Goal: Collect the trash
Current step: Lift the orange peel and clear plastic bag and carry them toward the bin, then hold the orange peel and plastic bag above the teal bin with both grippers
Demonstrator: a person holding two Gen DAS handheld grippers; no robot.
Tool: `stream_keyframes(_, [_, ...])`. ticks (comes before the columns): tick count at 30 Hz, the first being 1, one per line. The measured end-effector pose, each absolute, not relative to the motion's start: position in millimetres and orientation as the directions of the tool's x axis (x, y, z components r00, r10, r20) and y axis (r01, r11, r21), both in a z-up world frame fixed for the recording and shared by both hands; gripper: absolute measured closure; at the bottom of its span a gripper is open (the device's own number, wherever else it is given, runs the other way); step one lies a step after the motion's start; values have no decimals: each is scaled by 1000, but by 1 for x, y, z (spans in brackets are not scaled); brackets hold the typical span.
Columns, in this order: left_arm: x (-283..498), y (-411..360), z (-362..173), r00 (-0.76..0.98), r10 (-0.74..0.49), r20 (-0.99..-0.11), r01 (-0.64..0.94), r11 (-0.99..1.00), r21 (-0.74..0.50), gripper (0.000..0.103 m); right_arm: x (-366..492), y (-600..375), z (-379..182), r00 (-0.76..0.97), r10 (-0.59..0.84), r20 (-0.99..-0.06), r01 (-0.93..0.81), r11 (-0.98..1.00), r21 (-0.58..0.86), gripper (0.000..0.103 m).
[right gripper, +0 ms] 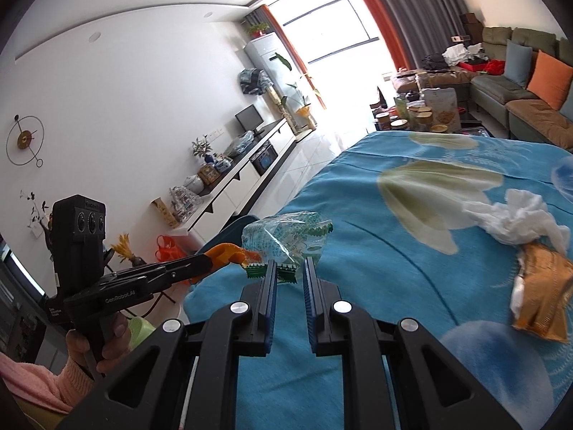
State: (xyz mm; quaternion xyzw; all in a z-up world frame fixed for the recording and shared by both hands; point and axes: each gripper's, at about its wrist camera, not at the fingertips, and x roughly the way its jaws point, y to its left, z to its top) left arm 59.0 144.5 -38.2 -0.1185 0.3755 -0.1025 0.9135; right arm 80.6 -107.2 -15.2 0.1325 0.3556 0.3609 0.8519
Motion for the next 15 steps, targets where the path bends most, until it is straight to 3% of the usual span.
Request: stream_keyframes(15, [48,191,-36,728,-202,-655,-3,955,-298,90,94,-59,-7,408,756,-512,-602,644,471,90])
